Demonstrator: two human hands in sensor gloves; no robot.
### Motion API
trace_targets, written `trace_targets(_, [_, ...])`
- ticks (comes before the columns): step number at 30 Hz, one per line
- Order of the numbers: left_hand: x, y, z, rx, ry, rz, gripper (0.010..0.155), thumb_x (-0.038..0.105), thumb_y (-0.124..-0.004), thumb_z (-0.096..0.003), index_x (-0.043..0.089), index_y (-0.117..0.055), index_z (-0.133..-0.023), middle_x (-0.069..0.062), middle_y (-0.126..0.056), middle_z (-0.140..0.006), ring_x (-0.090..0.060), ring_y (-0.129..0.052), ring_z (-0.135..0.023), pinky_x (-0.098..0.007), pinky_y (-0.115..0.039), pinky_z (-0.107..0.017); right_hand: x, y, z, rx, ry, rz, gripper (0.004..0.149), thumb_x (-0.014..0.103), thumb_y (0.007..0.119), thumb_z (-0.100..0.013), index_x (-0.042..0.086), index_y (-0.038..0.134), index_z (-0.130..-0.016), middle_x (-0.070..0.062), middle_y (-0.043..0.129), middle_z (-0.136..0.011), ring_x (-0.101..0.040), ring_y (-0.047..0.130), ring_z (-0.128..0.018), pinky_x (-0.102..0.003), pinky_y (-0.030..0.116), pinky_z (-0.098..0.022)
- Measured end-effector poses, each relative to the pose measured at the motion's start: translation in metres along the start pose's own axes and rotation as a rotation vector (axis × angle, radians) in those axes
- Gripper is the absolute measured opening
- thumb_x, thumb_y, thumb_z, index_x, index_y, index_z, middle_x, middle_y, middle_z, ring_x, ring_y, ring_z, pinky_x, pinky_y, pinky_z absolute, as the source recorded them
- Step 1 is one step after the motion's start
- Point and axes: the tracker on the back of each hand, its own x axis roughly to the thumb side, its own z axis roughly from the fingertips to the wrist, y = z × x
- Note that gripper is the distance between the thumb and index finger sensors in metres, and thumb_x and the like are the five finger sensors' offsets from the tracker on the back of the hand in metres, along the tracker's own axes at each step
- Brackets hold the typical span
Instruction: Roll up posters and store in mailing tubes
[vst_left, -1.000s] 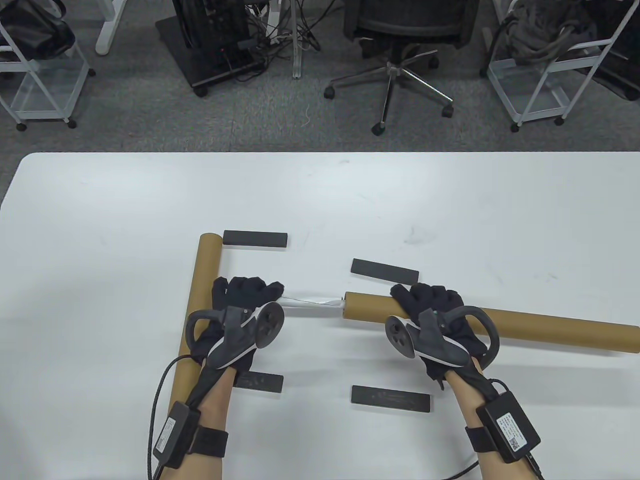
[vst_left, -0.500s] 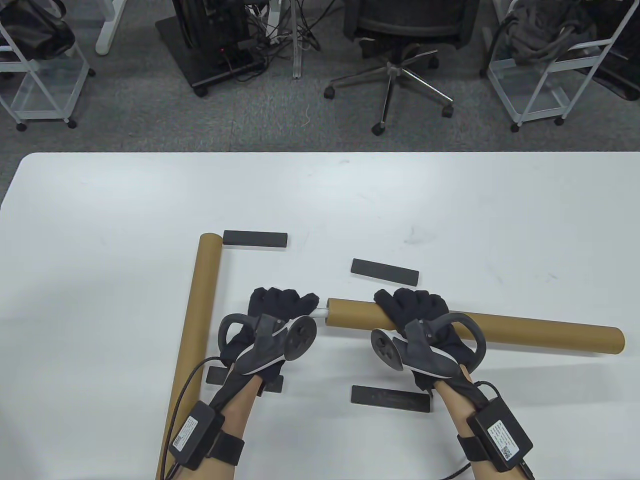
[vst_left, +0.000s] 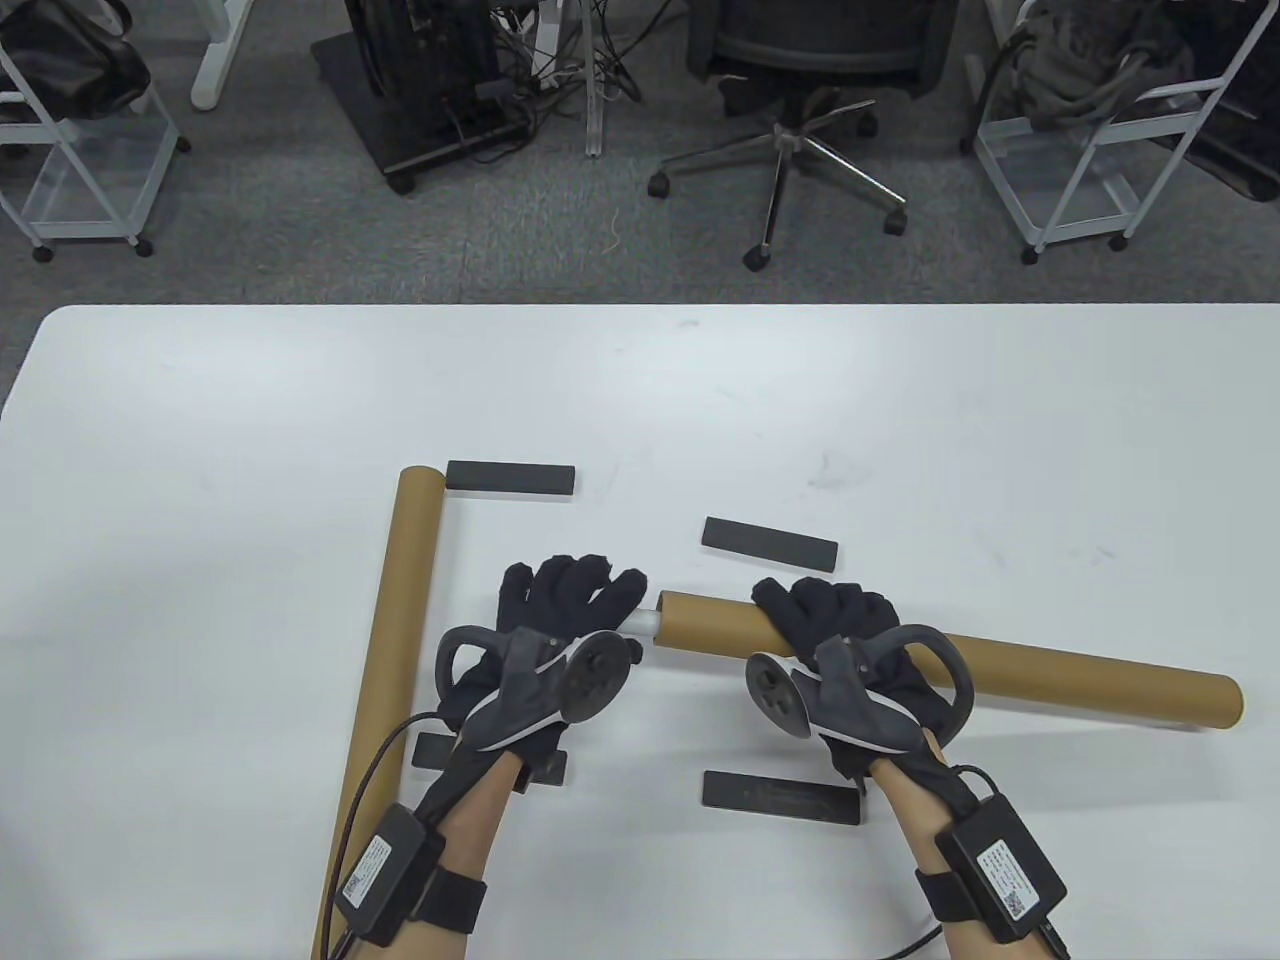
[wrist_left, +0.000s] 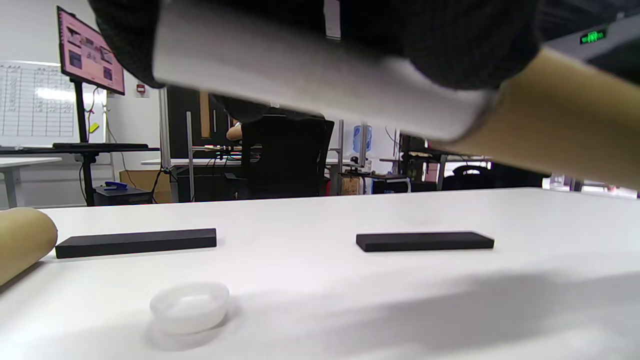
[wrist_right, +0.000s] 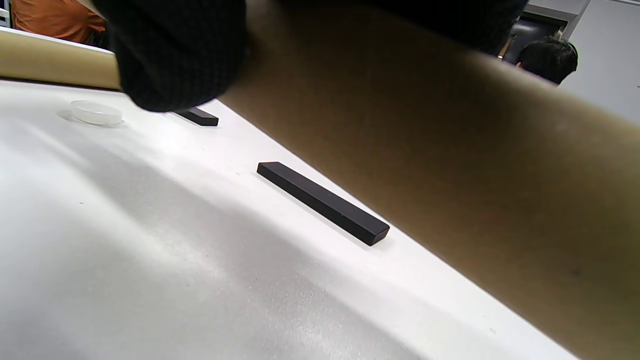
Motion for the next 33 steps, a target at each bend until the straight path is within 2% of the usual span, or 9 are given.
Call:
trace_targets(6, [-0.031, 0.018, 0.004, 0.061, 0.102, 0.243, 0.067, 0.058, -0.063, -0.0509, 0.038, -0.061, -0.115, -0.005, -0.064, -0.124, -0.037, -0.068, -0.114, -0.064, -0.055, -0.084, -0.001, -0.001, 0.0, 0.008, 0.008, 0.01, 0.08, 0.039, 0.077, -0.044, 0.019, 0.039, -0.111, -0.016, 0.062, -0.109, -0.045, 0.074, -0.093, -0.064, 0.067, -0.068])
trace_targets(8, [-0.046, 0.027, 0.007, 0.16, 0.193, 0.253, 0.067, 0.056, -0.062, -0.0519, 0.035, -0.061, -0.115, -0.006, -0.064, -0.123, -0.038, -0.07, -0.112, -0.063, -0.056, -0.083, -0.001, -0.001, 0.0, 0.019, 0.009, 0.008, 0.081, 0.039, 0.077, -0.044, 0.019, 0.038, -0.111, -0.017, 0.062, -0.109, -0.045, 0.074, -0.093, -0.064, 0.067, -0.068])
trace_targets(10, [-0.062, 0.031, 0.011, 0.194, 0.264, 0.311, 0.07, 0.057, -0.06, -0.0525, 0.033, -0.055, -0.118, -0.01, -0.059, -0.125, -0.042, -0.066, -0.113, -0.063, -0.055, -0.083, -0.002, -0.002, 0.0, 0.017, 0.009, 0.008, 0.081, 0.04, 0.077, -0.044, 0.019, 0.037, -0.111, -0.017, 0.062, -0.108, -0.045, 0.075, -0.093, -0.064, 0.067, -0.068])
trace_targets(12, [-0.079, 0.03, 0.015, 0.196, 0.342, 0.442, 0.075, 0.058, -0.058, -0.053, 0.029, -0.047, -0.121, -0.016, -0.052, -0.128, -0.046, -0.061, -0.114, -0.064, -0.053, -0.083, -0.003, -0.002, 0.0, 0.015, 0.012, 0.001, 0.081, 0.039, 0.077, -0.044, 0.018, 0.038, -0.111, -0.017, 0.062, -0.108, -0.045, 0.075, -0.093, -0.064, 0.067, -0.068])
trace_targets(15, [-0.098, 0.022, 0.019, 0.145, 0.427, 0.649, 0.082, 0.059, -0.055, -0.0536, 0.022, -0.034, -0.124, -0.025, -0.04, -0.129, -0.053, -0.053, -0.115, -0.067, -0.05, -0.083, -0.004, -0.001, 0.0, 0.017, 0.018, -0.001, 0.081, 0.039, 0.077, -0.044, 0.018, 0.038, -0.111, -0.017, 0.062, -0.108, -0.045, 0.075, -0.093, -0.064, 0.067, -0.068])
trace_targets(17, [-0.107, 0.015, 0.02, 0.107, 0.448, 0.73, 0.085, 0.06, -0.054, -0.054, 0.017, -0.032, -0.124, -0.027, -0.04, -0.129, -0.055, -0.052, -0.114, -0.067, -0.05, -0.082, -0.005, -0.001, 0.0, 0.02, 0.02, 0.004, 0.081, 0.039, 0.077, -0.044, 0.018, 0.038, -0.111, -0.017, 0.062, -0.108, -0.045, 0.075, -0.093, -0.064, 0.067, -0.068])
trace_targets(24, [-0.1, -0.009, 0.011, -0.068, 0.434, 0.95, 0.091, 0.061, -0.049, -0.0541, 0.008, -0.023, -0.124, -0.032, -0.031, -0.129, -0.058, -0.044, -0.115, -0.069, -0.047, -0.082, -0.006, -0.001, -0.002, 0.03, 0.028, -0.005, 0.081, 0.039, 0.077, -0.044, 0.018, 0.037, -0.112, -0.018, 0.062, -0.108, -0.046, 0.074, -0.093, -0.064, 0.067, -0.068])
trace_targets(33, [-0.056, -0.022, -0.001, -0.25, 0.316, 1.02, 0.093, 0.06, -0.047, -0.0542, 0.001, -0.023, -0.122, -0.033, -0.03, -0.128, -0.058, -0.042, -0.115, -0.067, -0.046, -0.082, -0.005, -0.001, -0.003, 0.027, 0.023, -0.002, 0.081, 0.04, 0.076, -0.045, 0.017, 0.037, -0.112, -0.018, 0.062, -0.108, -0.045, 0.075, -0.092, -0.064, 0.068, -0.067])
